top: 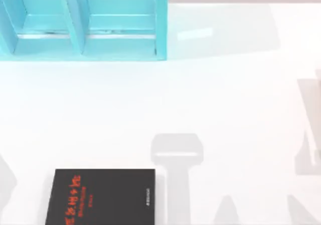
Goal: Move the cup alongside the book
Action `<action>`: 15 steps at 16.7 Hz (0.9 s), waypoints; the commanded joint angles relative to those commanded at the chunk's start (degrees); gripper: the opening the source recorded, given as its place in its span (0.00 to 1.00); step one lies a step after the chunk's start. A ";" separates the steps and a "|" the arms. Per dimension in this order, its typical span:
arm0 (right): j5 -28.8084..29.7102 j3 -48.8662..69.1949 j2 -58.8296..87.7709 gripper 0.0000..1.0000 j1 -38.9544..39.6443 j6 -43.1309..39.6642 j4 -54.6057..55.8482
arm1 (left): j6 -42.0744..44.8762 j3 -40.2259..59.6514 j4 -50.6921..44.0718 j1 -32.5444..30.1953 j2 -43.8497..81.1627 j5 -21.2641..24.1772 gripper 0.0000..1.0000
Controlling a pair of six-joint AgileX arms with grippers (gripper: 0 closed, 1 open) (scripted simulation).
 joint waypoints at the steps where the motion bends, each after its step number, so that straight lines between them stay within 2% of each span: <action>1: 0.00 0.00 0.00 1.00 0.00 0.00 0.00 | 0.00 0.00 0.00 0.00 0.00 0.00 0.00; 11: 0.00 0.00 0.00 1.00 0.00 0.00 0.00 | 0.14 0.77 -0.47 -0.03 -0.57 0.00 0.00; 15: 0.00 0.00 0.00 1.00 0.00 0.00 0.00 | 0.35 5.09 -6.41 -0.29 -2.94 -0.11 0.00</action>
